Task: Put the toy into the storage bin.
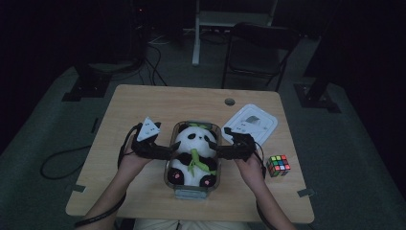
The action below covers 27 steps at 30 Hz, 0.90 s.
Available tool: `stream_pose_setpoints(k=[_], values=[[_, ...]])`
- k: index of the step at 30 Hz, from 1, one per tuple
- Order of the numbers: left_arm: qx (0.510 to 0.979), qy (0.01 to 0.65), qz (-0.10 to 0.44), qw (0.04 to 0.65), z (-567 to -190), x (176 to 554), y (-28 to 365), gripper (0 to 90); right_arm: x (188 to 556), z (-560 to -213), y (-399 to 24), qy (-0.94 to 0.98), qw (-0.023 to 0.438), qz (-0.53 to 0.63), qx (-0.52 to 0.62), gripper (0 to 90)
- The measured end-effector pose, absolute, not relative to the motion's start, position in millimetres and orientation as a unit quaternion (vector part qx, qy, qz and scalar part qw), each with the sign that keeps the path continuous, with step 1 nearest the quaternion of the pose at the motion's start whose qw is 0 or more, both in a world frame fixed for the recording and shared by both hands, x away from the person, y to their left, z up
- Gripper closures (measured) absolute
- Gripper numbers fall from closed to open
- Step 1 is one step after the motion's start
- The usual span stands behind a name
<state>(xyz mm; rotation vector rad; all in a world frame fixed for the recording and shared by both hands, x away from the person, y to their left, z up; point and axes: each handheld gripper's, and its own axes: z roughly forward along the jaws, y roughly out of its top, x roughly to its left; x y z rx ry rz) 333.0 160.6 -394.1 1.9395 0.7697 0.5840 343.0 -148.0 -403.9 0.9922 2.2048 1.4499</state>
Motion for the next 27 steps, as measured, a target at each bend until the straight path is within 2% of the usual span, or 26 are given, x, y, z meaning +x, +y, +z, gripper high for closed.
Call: stream_pose_setpoints(k=[2,3,4,6,9,10,12,14,15,17,18,19,20,23,27], values=[[0.795,0.293,0.217,0.484,-393,333,155,9.1,343,-403,-143,0.776,0.157,0.508,0.340,19.0],[0.799,0.289,0.218,0.480,-393,333,154,14.7,342,-403,-141,0.774,0.157,0.510,0.341,22.1],[0.799,0.289,0.218,0.480,-393,333,154,15.1,342,-403,-139,0.777,0.158,0.506,0.341,22.0],[0.806,0.278,0.231,0.469,-393,331,149,23.6,339,-403,-134,0.777,0.179,0.487,0.358,19.7],[0.824,0.273,0.208,0.450,-391,327,144,24.1,337,-403,-130,0.794,0.181,0.467,0.345,10.8],[0.824,0.273,0.208,0.450,-391,327,144,24.2,337,-403,-130,0.794,0.181,0.467,0.345,10.8],[0.833,0.270,0.206,0.437,-392,325,139,24.1,335,-403,-129,0.801,0.148,0.483,0.322,10.8],[0.836,0.279,0.203,0.426,-393,326,136,24.2,335,-403,-128,0.802,0.145,0.481,0.322,11.8],[0.839,0.265,0.200,0.431,-394,325,135,29.8,333,-402,-126,0.807,0.155,0.478,0.310,31.7],[0.836,0.264,0.193,0.440,-394,326,135,47.1,331,-400,-125,0.807,0.165,0.472,0.314,51.7],[0.836,0.264,0.193,0.440,-394,326,135,50.9,331,-400,-125,0.807,0.165,0.472,0.314,51.7],[0.836,0.264,0.193,0.441,-394,326,135,50.9,331,-399,-125,0.808,0.170,0.470,0.312,62.9],[0.840,0.263,0.188,0.436,-394,327,133,58.5,331,-398,-123,0.810,0.168,0.468,0.312,76.1],[0.846,0.259,0.179,0.430,-396,328,131,70.8,332,-398,-120,0.815,0.167,0.461,0.310,87.9],[0.856,0.247,0.161,0.424,-401,331,128,80.4,335,-400,-113,0.825,0.161,0.445,0.309,90.0]])
